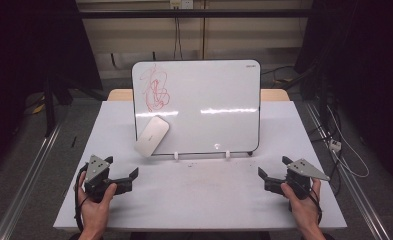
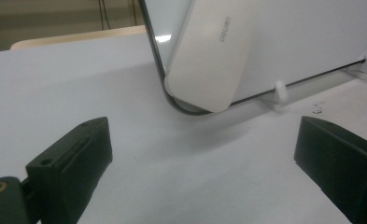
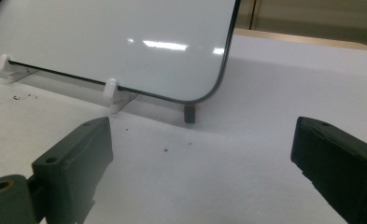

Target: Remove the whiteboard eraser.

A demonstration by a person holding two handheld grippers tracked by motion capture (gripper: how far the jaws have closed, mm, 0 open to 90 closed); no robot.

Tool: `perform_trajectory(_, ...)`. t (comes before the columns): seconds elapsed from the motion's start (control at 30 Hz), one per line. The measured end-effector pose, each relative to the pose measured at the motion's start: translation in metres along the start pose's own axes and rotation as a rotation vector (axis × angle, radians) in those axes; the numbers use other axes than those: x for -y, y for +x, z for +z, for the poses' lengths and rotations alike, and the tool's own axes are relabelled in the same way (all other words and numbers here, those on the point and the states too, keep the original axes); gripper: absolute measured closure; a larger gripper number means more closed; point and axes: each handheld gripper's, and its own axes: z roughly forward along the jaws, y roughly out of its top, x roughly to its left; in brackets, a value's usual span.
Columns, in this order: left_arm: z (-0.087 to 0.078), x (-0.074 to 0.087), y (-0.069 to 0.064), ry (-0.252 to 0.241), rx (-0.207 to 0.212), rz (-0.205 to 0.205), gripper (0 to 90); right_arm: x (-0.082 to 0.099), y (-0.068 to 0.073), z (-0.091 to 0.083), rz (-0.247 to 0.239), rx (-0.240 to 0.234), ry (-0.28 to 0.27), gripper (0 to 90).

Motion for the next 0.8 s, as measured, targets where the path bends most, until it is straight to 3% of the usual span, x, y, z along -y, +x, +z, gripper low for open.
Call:
perform_trajectory(0.13, 0.003, -0.001, -0.002, 0.002, 0.019, -0.004, 4.2, 0.001, -0.002, 0.000, 0.006, -0.001, 0.006, 5.1)
perform_trajectory(0.2, 0.004, -0.002, -0.004, 0.006, 0.015, 0.019, 4.5, 0.001, -0.003, 0.000, 0.008, -0.006, 0.010, 5.4)
perform_trajectory(0.37, 0.010, -0.004, -0.005, 0.034, 0.013, 0.030, 5.2, 0.001, -0.004, 0.001, 0.021, -0.001, 0.015, 5.4)
perform_trajectory(0.53, 0.015, -0.008, -0.004, 0.036, 0.063, 0.018, 7.4, 0.001, -0.002, 0.003, 0.018, -0.017, 0.023, 5.2)
perform_trajectory(0.67, 0.020, -0.019, -0.006, 0.024, 0.046, 0.048, 7.2, 0.002, -0.001, 0.004, 0.019, -0.030, 0.037, 5.2)
perform_trajectory(0.8, 0.023, -0.024, -0.007, 0.041, 0.056, 0.074, 6.4, 0.002, -0.001, 0.005, 0.018, -0.033, 0.038, 5.2)
